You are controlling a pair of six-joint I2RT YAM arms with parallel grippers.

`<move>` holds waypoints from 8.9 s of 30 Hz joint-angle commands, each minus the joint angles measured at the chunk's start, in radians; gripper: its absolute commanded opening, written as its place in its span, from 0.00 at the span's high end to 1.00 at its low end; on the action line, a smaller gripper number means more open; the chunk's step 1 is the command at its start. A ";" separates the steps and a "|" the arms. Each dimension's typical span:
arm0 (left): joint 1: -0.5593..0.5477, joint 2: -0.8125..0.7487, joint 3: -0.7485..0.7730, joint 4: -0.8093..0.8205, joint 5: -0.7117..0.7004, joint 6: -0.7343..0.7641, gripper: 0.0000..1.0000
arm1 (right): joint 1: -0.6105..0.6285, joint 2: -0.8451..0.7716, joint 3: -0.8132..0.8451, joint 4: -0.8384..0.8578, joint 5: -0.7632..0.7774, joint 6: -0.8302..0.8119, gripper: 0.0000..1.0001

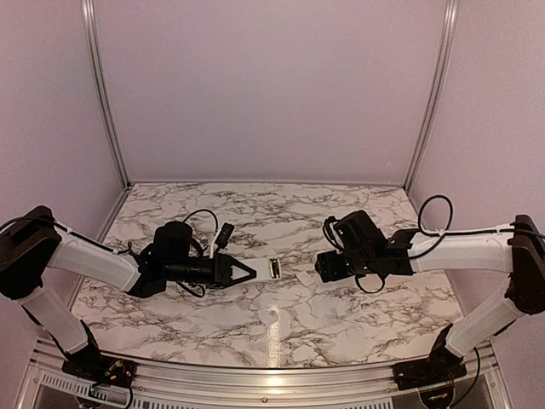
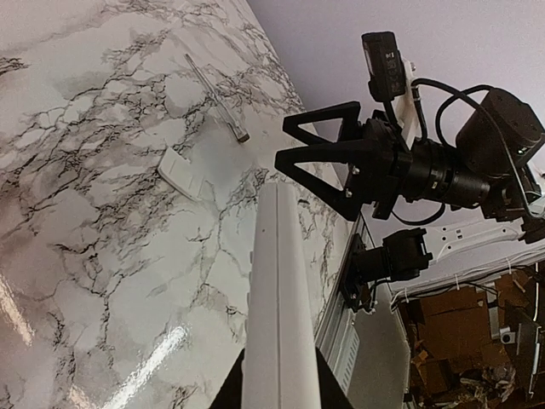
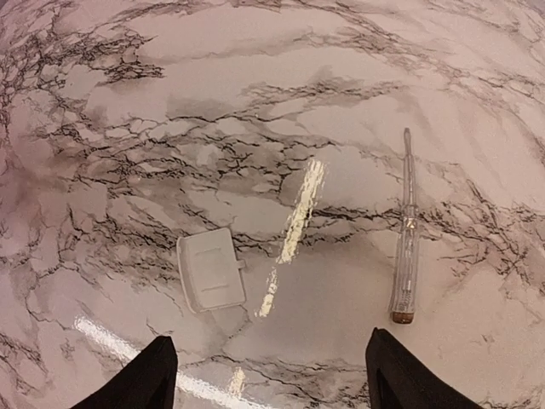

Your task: Unload the batteries from the remote control

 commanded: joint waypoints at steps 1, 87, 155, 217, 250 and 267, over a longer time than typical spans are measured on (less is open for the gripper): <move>-0.004 0.074 0.069 -0.050 0.042 0.030 1.00 | -0.024 -0.054 -0.030 0.035 -0.012 0.005 0.22; 0.057 -0.188 0.011 -0.429 -0.840 0.287 0.01 | -0.187 0.247 -0.035 0.134 0.045 0.010 0.59; 0.057 -0.447 -0.253 0.208 -0.073 0.185 0.23 | 0.479 -0.205 0.033 0.186 -0.010 -0.334 1.00; 0.006 -0.217 -0.133 0.268 0.111 0.118 1.00 | 0.571 -0.012 0.139 0.216 0.212 -0.440 1.00; 0.005 -0.432 -0.306 0.401 -0.170 0.108 1.00 | 0.351 -0.214 -0.102 0.704 -0.131 -0.007 0.02; 0.006 -0.563 -0.407 0.539 -0.171 0.024 1.00 | 0.313 -0.021 -0.107 1.096 -0.538 0.176 0.04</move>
